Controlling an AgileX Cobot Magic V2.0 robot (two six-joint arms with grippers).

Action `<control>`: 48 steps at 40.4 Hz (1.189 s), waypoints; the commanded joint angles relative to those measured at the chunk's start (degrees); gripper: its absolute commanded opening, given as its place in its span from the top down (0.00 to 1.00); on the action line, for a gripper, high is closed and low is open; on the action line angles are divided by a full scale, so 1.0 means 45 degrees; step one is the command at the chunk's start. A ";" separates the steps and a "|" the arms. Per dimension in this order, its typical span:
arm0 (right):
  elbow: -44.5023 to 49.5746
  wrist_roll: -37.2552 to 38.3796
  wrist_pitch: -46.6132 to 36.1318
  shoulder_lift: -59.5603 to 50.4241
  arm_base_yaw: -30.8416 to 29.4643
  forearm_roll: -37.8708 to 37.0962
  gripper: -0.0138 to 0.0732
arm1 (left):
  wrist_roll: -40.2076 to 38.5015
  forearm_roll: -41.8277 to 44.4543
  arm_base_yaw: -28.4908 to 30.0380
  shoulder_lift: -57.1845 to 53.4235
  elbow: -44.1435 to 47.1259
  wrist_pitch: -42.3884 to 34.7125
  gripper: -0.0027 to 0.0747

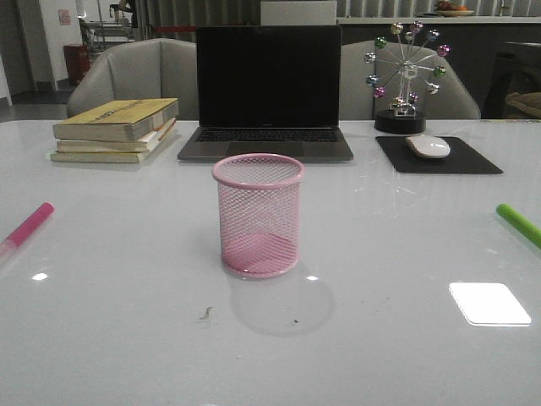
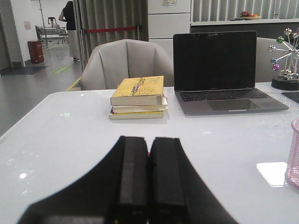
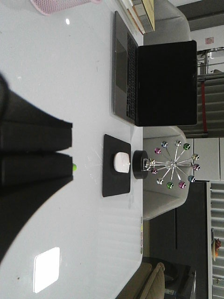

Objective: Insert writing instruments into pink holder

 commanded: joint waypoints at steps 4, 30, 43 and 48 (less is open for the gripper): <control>-0.0110 -0.0038 -0.1118 -0.0257 -0.0059 0.0030 0.76 | -0.0072 -0.0122 -0.0023 -0.0260 0.0055 -0.1076 0.85; -0.0110 -0.0051 -0.1242 -0.0257 -0.0059 -0.0015 0.76 | -0.0072 -0.0122 -0.0023 -0.0260 0.0055 -0.1770 0.85; -0.2731 -0.0051 -0.0660 -0.0245 -0.0059 -0.0043 0.76 | -0.0072 -0.0122 -0.0050 -0.0237 -0.2204 -0.2827 0.85; -0.5149 -0.0051 0.0784 0.0203 -0.0059 -0.0043 0.76 | -0.0072 -0.0122 -0.0050 0.0078 -0.4500 -0.2106 0.85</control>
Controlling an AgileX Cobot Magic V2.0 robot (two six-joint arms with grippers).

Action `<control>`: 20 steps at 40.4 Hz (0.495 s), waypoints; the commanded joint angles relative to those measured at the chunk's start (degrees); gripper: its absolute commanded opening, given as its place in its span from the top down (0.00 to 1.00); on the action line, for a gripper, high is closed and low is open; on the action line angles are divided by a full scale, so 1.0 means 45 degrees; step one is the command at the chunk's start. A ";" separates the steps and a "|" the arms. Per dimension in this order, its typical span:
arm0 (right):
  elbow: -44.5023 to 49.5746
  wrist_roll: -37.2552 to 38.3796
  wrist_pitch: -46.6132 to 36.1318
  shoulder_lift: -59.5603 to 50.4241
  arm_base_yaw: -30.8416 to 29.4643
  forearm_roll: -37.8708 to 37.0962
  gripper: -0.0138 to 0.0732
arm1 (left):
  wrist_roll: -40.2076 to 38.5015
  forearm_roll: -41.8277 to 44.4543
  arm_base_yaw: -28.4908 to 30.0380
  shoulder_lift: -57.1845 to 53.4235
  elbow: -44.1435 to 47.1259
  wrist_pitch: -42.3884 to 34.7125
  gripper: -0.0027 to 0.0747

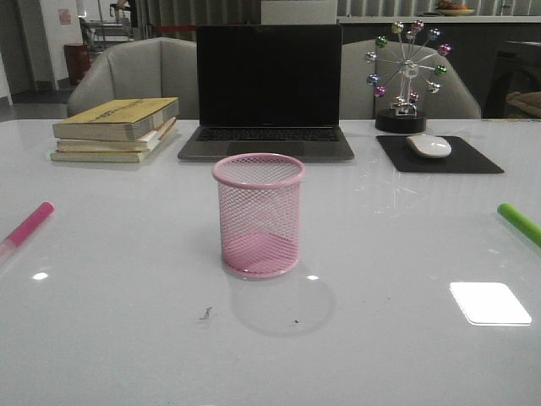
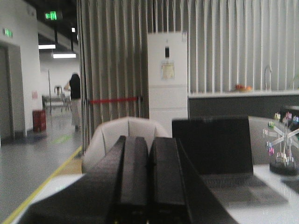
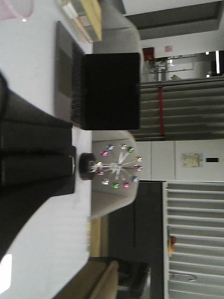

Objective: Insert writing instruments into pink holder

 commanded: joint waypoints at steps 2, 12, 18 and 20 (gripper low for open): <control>-0.2582 -0.0051 0.0405 0.0569 -0.0059 -0.0032 0.76 | -0.0072 -0.0152 -0.0050 0.0350 -0.2642 -0.0180 0.85; -0.6327 -0.0051 0.3645 0.3298 -0.0059 -0.0032 0.76 | -0.0072 -0.0152 -0.0050 0.2719 -0.6686 0.3353 0.85; -0.6911 -0.0051 0.4938 0.4847 -0.0059 -0.0032 0.76 | -0.0072 -0.0152 -0.0050 0.4057 -0.7472 0.5273 0.85; -0.6885 -0.0051 0.5338 0.5277 -0.0059 -0.0003 0.76 | -0.0072 -0.0152 -0.0050 0.4392 -0.7363 0.5807 0.85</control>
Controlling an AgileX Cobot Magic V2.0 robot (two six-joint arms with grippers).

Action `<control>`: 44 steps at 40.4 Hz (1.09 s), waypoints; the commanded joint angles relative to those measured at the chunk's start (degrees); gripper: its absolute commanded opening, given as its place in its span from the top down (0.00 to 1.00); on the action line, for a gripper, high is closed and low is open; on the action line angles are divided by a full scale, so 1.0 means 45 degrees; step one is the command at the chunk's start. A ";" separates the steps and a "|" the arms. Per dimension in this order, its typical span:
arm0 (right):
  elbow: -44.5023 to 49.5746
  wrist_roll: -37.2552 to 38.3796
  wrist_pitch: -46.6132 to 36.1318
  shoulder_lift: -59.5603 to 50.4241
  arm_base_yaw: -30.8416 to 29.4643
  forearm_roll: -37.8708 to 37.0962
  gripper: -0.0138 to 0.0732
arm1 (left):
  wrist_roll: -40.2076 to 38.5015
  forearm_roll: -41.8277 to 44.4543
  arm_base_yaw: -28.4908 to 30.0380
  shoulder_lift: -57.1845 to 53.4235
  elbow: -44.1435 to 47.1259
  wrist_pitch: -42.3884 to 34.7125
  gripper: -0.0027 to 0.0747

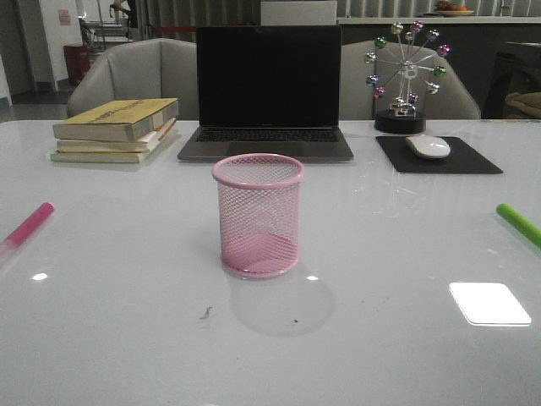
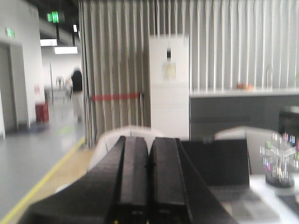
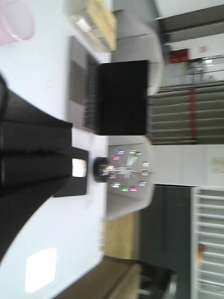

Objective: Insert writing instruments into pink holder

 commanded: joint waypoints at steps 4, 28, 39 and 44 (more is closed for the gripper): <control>-0.0362 -0.0051 0.0974 0.1792 -0.0059 0.0015 0.76 | -0.0072 -0.0123 -0.0050 0.1409 -0.0001 0.1123 0.85; 0.1124 -0.0051 0.2477 0.6373 -0.0059 0.0015 0.41 | 0.0209 -0.0450 -0.0050 0.3837 0.1923 0.2474 0.43; 0.0544 -0.0018 0.1714 0.8729 -0.0907 -0.0094 0.24 | 0.1169 -0.1067 -0.1623 0.3919 0.1923 0.2274 0.18; -0.0525 -0.0018 0.1726 1.0168 -0.1445 -0.0043 0.24 | 0.1203 -0.1150 -0.3104 0.3919 0.1923 0.1888 0.21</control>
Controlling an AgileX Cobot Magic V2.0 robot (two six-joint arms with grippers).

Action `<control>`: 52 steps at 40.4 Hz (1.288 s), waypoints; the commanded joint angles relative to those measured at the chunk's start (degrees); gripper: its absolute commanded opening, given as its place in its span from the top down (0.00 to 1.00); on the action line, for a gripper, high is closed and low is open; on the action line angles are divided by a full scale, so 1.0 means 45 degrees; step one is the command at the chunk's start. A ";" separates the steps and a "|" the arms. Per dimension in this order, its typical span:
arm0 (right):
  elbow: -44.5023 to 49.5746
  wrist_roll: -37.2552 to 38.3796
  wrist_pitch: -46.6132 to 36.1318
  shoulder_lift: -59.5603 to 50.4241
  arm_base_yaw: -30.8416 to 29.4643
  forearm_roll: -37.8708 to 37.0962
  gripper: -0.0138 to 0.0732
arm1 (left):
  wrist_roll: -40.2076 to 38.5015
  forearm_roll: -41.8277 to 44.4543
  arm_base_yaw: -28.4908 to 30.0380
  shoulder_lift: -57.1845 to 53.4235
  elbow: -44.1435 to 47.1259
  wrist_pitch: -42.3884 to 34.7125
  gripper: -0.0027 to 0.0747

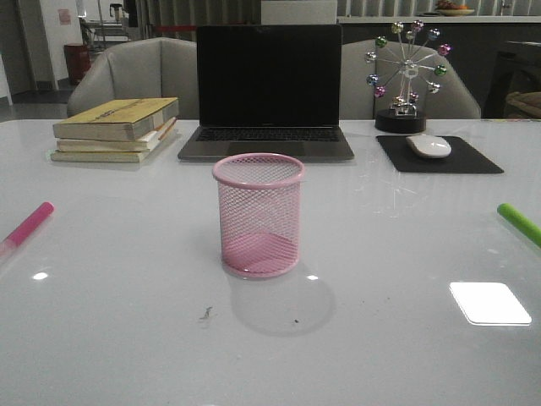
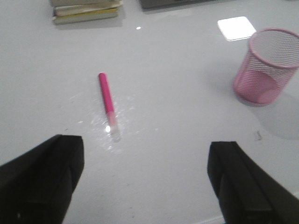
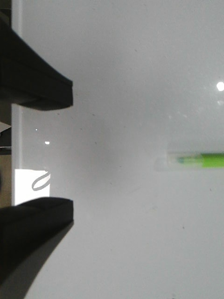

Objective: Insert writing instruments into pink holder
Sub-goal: 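Grasp the green marker with the right gripper and lift it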

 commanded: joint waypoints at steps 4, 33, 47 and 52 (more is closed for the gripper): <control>-0.1914 -0.0046 -0.0788 0.1831 -0.0303 -0.0020 0.24 | 0.0131 -0.0788 -0.1800 0.0092 -0.0365 -0.1867 0.23; -0.8101 -0.0446 -0.0616 0.9370 0.0419 0.0072 0.24 | 0.0131 -0.1166 -0.3434 0.0092 -0.0344 -0.3077 0.31; -1.0258 -0.0446 0.0155 1.1611 0.0368 -0.0054 0.25 | 0.0131 -0.1166 -0.3434 0.0092 -0.0273 -0.3077 0.31; -1.0603 -0.0446 0.0125 1.2024 0.0368 -0.0054 0.25 | 0.0131 -0.1166 -0.3434 0.0092 -0.0273 -0.3077 0.31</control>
